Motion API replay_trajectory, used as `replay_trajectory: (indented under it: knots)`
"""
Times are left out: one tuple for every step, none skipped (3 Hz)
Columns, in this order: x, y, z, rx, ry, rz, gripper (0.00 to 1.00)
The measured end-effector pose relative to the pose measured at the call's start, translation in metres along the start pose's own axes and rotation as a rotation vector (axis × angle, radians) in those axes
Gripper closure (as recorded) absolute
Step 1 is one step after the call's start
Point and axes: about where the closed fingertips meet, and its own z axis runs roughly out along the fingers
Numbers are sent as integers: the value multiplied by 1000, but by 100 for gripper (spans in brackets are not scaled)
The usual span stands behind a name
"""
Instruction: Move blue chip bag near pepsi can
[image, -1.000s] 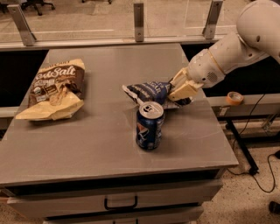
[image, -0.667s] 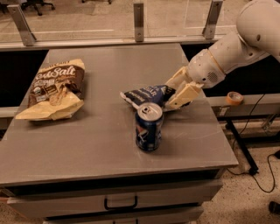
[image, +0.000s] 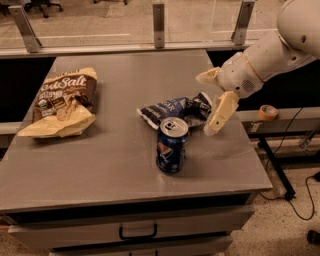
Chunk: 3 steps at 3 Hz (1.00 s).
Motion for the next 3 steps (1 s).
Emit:
replay_trajectory:
  knots:
    - [6, -10, -34, 97, 56, -27, 0]
    - [20, -10, -90, 259, 144, -14, 0]
    - [18, -10, -98, 280, 154, -20, 0]
